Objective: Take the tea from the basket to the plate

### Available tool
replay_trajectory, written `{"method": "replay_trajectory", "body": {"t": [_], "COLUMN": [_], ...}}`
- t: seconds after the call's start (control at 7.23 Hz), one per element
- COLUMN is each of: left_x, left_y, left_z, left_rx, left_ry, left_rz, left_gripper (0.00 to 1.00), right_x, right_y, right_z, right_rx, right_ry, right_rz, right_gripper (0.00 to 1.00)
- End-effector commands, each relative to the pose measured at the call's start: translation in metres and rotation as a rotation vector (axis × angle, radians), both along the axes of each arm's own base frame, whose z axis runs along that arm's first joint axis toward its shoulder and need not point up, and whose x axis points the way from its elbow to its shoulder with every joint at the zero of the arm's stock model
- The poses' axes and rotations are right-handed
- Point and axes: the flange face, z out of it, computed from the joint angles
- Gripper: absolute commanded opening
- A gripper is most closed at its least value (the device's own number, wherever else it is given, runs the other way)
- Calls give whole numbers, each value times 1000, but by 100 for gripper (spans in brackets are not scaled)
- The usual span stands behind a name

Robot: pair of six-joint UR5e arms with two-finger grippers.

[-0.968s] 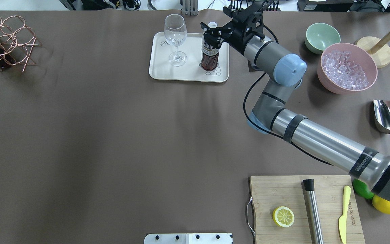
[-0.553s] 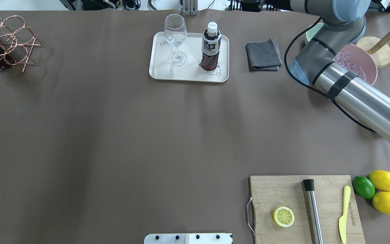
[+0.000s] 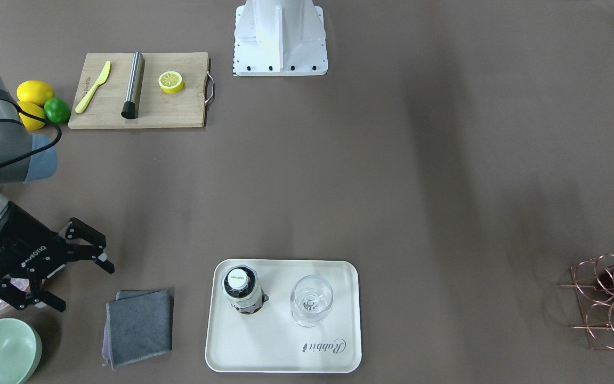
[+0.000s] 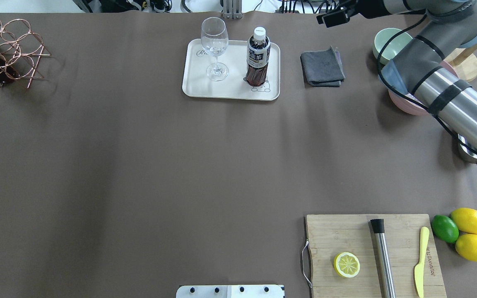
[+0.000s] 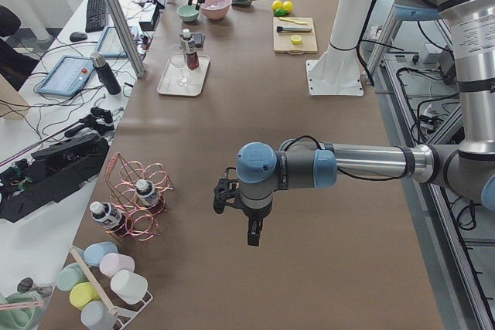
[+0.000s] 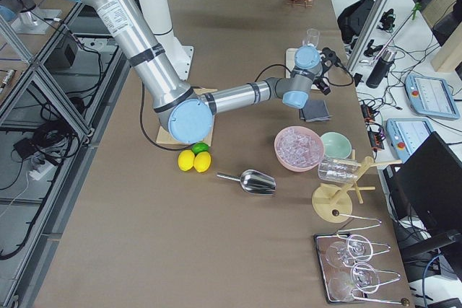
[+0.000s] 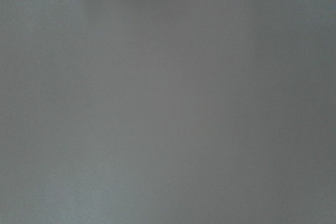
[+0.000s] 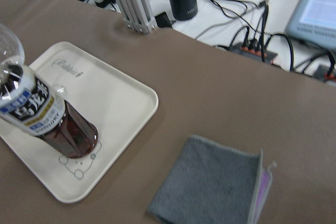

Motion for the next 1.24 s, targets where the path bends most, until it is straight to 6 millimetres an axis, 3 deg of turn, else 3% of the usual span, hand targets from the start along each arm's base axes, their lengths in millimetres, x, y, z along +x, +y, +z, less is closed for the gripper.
{"method": "replay_trajectory", "body": {"t": [0.0, 0.14, 0.28, 0.55, 0.83, 1.11], "left_x": [2, 2, 2, 2, 2, 2], "left_y": [0, -2, -3, -3, -2, 1], "left_z": [8, 6, 6, 4, 6, 7], "left_rx": [-16, -13, -12, -9, -16, -21], "left_ry": [35, 38, 38, 38, 39, 39], "left_rz": [-3, -3, -3, -3, -2, -2], "left_gripper": [98, 98, 98, 98, 98, 98], "right_x": [52, 79, 108, 149, 208, 254], "right_y": [108, 140, 156, 175, 214, 250], "right_z": [66, 83, 103, 169, 254, 330], "right_rx": [-400, -549, -683, -915, -905, -819], "right_ry": [-7, -14, -21, 35, 122, 252], "right_rz": [-13, 4, 12, 70, 80, 58], "right_gripper": [100, 100, 100, 100, 100, 100]}}
